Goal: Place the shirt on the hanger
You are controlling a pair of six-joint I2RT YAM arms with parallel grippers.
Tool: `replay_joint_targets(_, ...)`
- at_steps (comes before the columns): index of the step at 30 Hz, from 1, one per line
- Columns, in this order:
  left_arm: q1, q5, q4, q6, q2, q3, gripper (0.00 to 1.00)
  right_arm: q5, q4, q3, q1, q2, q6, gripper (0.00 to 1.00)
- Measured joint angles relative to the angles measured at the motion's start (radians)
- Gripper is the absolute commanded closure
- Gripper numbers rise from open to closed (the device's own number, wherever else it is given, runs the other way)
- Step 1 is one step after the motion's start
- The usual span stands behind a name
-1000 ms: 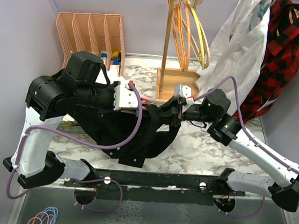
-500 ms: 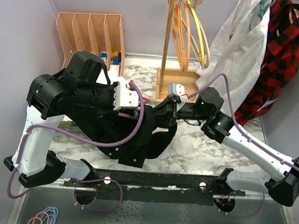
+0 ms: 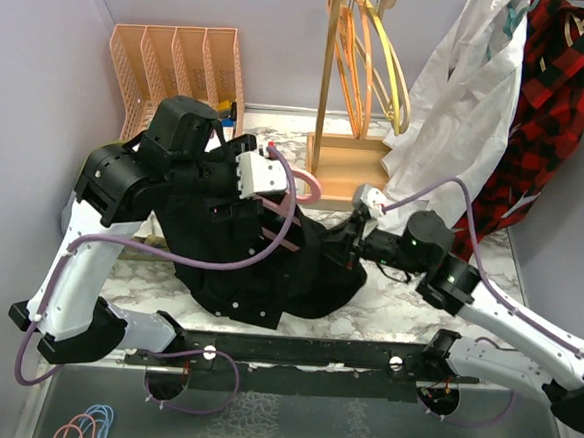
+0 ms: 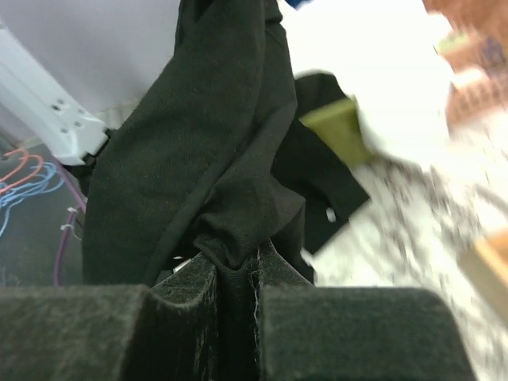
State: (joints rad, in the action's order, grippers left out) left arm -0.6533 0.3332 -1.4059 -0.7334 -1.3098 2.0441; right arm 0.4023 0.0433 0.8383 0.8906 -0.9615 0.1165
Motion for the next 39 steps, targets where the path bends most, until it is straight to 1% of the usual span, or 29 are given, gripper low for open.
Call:
replay_joint_targets(4,0.0,-0.077,0.058,0.013,0.011,-0.044,0.26,-0.177,-0.156,-0.081,0.0,0.149,0.081,0.99)
replay_joint_targets(10,0.005,-0.104,0.105,0.044,0.018,-0.056,0.25,-0.375,-0.336,-0.084,0.0,0.283,0.18,0.99)
replay_joint_targets(13,0.025,-0.139,0.154,0.081,0.019,-0.074,0.25,-0.439,-0.418,-0.084,0.0,0.332,0.23,0.99)
replay_joint_targets(15,0.037,-0.159,0.177,0.116,0.019,-0.08,0.25,-0.448,-0.472,-0.084,0.0,0.346,0.269,0.99)
replay_joint_targets(18,0.091,-0.239,0.261,0.167,0.016,-0.089,0.25,-0.444,-0.532,-0.089,0.0,0.345,0.334,0.99)
replay_joint_targets(21,0.133,-0.285,0.311,0.219,0.008,-0.07,0.24,-0.464,-0.579,-0.124,0.0,0.363,0.421,0.99)
replay_joint_targets(23,0.158,-0.296,0.331,0.247,0.005,-0.055,0.21,-0.51,-0.616,-0.146,0.001,0.385,0.465,0.99)
replay_joint_targets(25,0.177,-0.295,0.332,0.267,0.0,-0.035,0.21,-0.582,-0.645,-0.136,0.001,0.367,0.487,0.99)
replay_joint_targets(28,0.194,-0.285,0.308,0.283,-0.032,0.036,0.21,-0.695,-0.656,-0.058,-0.003,0.246,0.485,0.99)
replay_joint_targets(30,0.202,-0.276,0.306,0.297,-0.064,0.082,0.21,-0.703,-0.607,-0.013,-0.065,0.118,0.458,0.99)
replay_joint_targets(33,0.21,-0.26,0.294,0.308,-0.09,0.095,0.21,-0.632,-0.526,-0.004,-0.238,-0.018,0.412,0.99)
replay_joint_targets(36,0.225,-0.229,0.272,0.314,-0.112,0.121,0.21,-0.61,-0.504,-0.003,-0.341,-0.048,0.372,0.99)
replay_joint_targets(39,0.248,-0.206,0.267,0.318,-0.113,0.14,0.21,-0.535,-0.476,0.068,-0.494,-0.076,0.321,0.99)
